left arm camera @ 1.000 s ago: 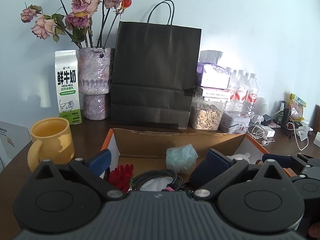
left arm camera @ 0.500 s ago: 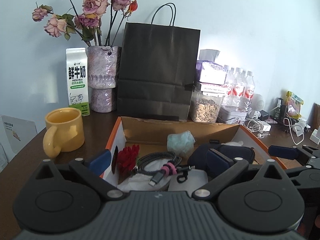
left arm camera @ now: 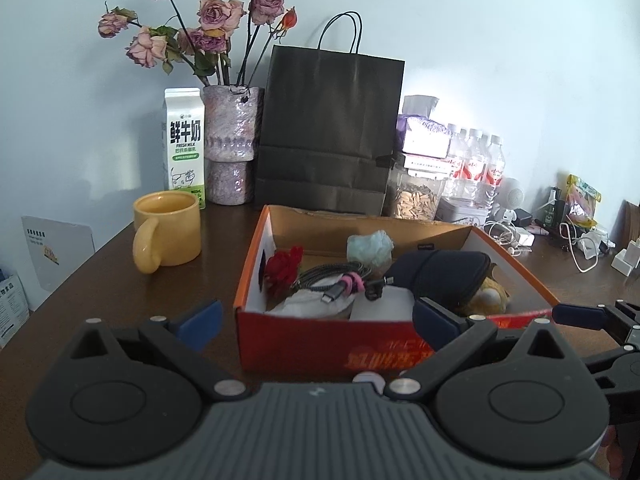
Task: Organize objects
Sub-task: 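Withdraw both open tools from the box toward the grey-blue cloth, then grasp the grey-blue cloth with the right tool and lift it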
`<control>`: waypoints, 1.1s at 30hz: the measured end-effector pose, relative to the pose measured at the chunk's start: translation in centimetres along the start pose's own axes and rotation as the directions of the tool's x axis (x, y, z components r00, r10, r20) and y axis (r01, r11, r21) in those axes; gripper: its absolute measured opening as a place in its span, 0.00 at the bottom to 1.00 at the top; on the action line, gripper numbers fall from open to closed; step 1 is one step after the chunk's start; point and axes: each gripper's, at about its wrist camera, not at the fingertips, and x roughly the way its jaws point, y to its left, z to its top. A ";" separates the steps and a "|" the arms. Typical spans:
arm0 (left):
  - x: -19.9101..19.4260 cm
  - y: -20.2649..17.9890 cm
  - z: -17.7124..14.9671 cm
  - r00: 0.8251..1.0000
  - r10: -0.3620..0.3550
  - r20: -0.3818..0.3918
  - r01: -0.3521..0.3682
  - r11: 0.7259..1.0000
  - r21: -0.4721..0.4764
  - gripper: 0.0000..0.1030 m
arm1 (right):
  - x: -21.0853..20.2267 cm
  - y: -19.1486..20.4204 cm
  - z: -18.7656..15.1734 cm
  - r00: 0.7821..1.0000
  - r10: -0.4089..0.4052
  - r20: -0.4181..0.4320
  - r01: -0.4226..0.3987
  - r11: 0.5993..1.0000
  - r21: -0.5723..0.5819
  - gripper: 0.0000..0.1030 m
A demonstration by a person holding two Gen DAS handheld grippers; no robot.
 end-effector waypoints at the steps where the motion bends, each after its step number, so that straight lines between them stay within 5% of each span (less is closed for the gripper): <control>1: -0.3 0.1 -0.3 1.000 0.002 -0.003 -0.002 1.000 0.001 1.00 | -0.2 0.2 -0.4 1.000 0.001 -0.013 -0.001 1.000 -0.002 1.00; 17: -4.3 1.4 -4.2 0.998 0.007 -0.069 -0.006 1.000 0.016 1.00 | -2.6 1.7 -5.3 0.987 0.049 -0.153 -0.045 0.999 0.030 1.00; 33: -4.5 2.4 -5.6 0.994 -0.003 -0.110 0.002 1.000 -0.006 1.00 | -0.2 2.7 -6.0 0.972 0.050 -0.230 -0.038 0.998 0.058 1.00</control>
